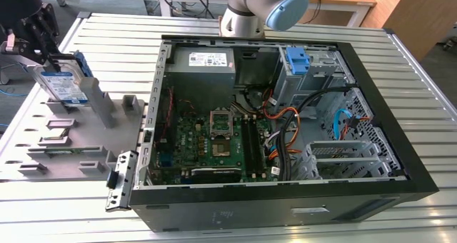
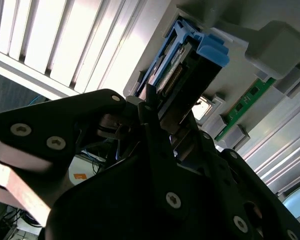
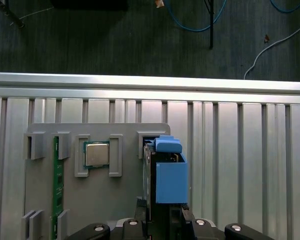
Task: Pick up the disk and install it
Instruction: 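Pick up the disk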
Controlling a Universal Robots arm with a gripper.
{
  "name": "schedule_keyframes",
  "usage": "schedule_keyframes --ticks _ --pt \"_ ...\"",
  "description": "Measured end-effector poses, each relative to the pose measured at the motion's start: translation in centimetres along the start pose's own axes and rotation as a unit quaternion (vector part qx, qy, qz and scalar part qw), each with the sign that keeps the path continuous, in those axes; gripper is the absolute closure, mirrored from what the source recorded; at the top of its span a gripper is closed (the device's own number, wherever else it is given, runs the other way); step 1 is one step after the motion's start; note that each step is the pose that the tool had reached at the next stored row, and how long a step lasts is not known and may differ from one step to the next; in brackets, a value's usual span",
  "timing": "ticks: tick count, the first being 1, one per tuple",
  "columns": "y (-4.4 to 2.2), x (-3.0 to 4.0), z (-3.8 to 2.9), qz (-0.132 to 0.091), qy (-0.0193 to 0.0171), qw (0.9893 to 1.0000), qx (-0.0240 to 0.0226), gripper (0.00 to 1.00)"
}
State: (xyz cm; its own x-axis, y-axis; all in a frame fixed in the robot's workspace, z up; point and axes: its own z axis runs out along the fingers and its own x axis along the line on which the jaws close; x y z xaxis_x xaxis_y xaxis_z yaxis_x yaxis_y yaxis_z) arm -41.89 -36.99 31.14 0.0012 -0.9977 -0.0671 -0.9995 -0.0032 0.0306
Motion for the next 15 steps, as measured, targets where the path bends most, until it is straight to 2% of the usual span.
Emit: schedule_keyframes --ticks 10,15 --pt "0.0 0.0 -0.02 0.0 0.0 1.0 0.0 0.65" --pt "0.02 -0.03 -0.47 0.0 0.0001 1.0 -0.0001 0.65"
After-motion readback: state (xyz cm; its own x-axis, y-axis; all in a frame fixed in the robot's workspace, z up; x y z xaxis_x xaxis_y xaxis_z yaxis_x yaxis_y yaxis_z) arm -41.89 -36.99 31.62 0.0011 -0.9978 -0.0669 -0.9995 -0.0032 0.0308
